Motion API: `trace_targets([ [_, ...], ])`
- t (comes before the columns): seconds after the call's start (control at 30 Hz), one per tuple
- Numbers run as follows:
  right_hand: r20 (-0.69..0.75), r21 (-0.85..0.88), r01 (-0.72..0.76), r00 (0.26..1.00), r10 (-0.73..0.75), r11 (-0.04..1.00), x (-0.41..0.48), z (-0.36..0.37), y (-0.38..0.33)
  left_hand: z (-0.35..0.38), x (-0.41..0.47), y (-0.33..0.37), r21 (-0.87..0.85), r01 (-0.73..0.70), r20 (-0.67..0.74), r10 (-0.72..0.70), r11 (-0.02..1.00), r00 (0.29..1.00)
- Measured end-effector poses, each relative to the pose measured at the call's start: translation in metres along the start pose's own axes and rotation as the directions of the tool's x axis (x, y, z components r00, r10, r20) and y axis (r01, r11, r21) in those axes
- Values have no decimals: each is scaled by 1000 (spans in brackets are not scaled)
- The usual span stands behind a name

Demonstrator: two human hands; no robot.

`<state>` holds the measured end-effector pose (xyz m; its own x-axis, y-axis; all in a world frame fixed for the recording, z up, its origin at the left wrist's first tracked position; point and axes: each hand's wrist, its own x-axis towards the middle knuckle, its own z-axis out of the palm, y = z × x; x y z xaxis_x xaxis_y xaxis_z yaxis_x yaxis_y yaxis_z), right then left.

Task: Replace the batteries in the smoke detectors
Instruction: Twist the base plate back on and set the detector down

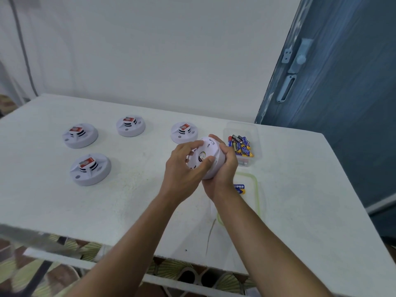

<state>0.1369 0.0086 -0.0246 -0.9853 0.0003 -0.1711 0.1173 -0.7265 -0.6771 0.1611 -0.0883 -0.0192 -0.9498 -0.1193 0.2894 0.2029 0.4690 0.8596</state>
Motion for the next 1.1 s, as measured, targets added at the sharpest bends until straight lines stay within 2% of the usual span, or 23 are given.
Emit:
trace_targets([
  [0.37, -11, 14, 17, 1000, -17, 1000, 1, 1, -2, 3, 5, -3, 32, 6, 20, -7, 999, 1000],
  [0.63, 10, 49, -15, 1000, 15, 999, 2, 5, -5, 12, -4, -2, -23, -5, -7, 5, 1000, 1000],
  [0.77, 29, 33, -42, 999, 42, 999, 2, 4, -9, 13, -5, -6, 7, -84, -4, 84, 996, 996],
  [1.1, 70, 23, -163, 985, 161, 986, 0, -1, -14, 6, -2, -18, 190, -328, 129, 308, 925, 943],
])
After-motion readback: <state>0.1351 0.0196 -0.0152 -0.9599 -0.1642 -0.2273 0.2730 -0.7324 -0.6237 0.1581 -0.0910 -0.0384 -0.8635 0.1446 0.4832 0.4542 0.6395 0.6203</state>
